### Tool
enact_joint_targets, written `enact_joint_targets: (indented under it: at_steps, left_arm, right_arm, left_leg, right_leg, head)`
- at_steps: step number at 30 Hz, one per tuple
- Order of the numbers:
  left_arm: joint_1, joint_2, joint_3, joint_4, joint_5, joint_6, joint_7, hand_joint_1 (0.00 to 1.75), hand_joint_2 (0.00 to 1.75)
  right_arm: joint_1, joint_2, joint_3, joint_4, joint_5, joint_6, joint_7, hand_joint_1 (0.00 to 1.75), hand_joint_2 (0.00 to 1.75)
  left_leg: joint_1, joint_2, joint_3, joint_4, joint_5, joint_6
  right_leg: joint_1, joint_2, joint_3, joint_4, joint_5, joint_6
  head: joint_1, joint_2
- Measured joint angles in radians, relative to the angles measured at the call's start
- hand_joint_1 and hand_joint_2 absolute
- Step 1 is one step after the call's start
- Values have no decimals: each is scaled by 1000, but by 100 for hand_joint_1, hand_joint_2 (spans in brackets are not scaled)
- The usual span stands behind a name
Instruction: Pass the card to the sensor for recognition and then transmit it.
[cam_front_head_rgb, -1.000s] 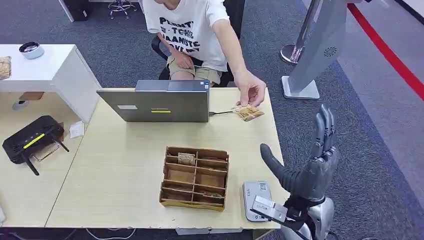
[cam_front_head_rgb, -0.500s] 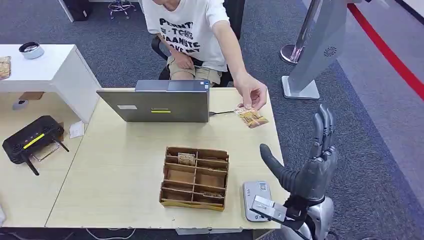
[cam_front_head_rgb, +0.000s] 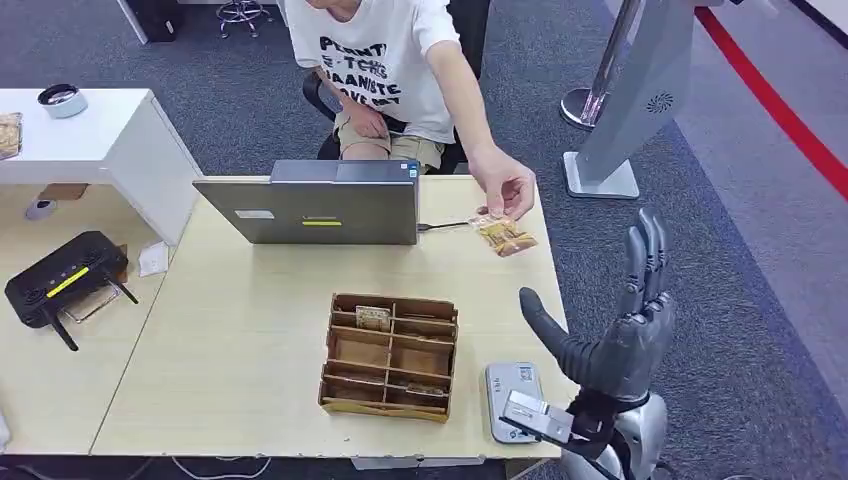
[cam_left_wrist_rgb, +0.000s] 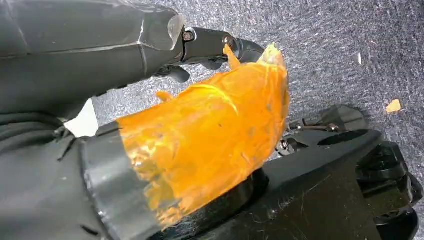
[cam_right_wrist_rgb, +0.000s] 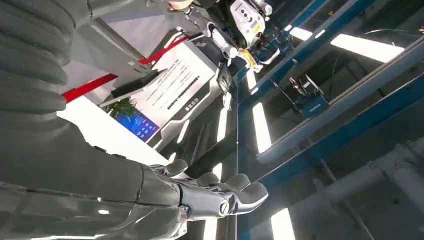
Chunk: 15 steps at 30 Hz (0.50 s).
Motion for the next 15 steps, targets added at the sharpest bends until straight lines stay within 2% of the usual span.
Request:
enact_joint_targets:
  at_steps: [6, 8, 9, 10, 11, 12, 15]
  left_arm:
    - [0, 0, 0, 0, -2, -1, 0, 0, 0]
    - [-2, 1, -11, 0, -41, -19, 8, 0, 0]
    - [-6, 2, -18, 0, -51, -32, 17, 0, 0]
    - [-13, 3, -25, 0, -56, -42, 23, 0, 0]
    - [-21, 3, -29, 0, -60, -47, 26, 0, 0]
    - [-26, 4, -32, 0, -61, -51, 28, 0, 0]
    - [-26, 9, -38, 0, -63, -55, 33, 0, 0]
  right_arm:
    - [-1, 0, 0, 0, 3, 2, 5, 0, 175]
    - [-41, -36, 1, 34, 91, 26, 92, 0, 175]
    - [-104, -65, 20, 108, 183, 20, 171, 0, 175]
    - [-179, -96, 39, 178, 298, 14, 247, 0, 175]
    - [-229, -134, 64, 256, 389, 8, 298, 0, 175]
    - [-265, -161, 73, 300, 433, 4, 307, 0, 175]
    - [-342, -205, 104, 411, 421, 1, 320, 0, 175]
  left_leg:
    - [0, 0, 0, 0, 0, 0]
    - [0, 2, -2, 0, 0, 0]
    - [0, 4, -1, 0, 0, 0]
    - [0, 8, 0, 0, 1, -1]
    - [0, 6, 0, 0, 2, 2]
    - [0, 3, -1, 1, 4, 3]
    - [-1, 0, -2, 1, 6, 2]
  right_leg:
    - [0, 0, 0, 0, 0, 0]
    - [0, 1, 1, 1, 1, 0]
    - [0, 3, 0, 0, 3, -3]
    - [0, 6, -2, 0, 4, -1]
    - [0, 6, -1, 0, 5, 0]
    - [0, 3, 0, -1, 5, 1]
    - [-1, -1, -1, -1, 6, 2]
  head:
    - [0, 0]
    - [-1, 0]
    - [0, 0]
    - [-2, 0]
    - [0, 0]
    - [2, 0]
    - [0, 0]
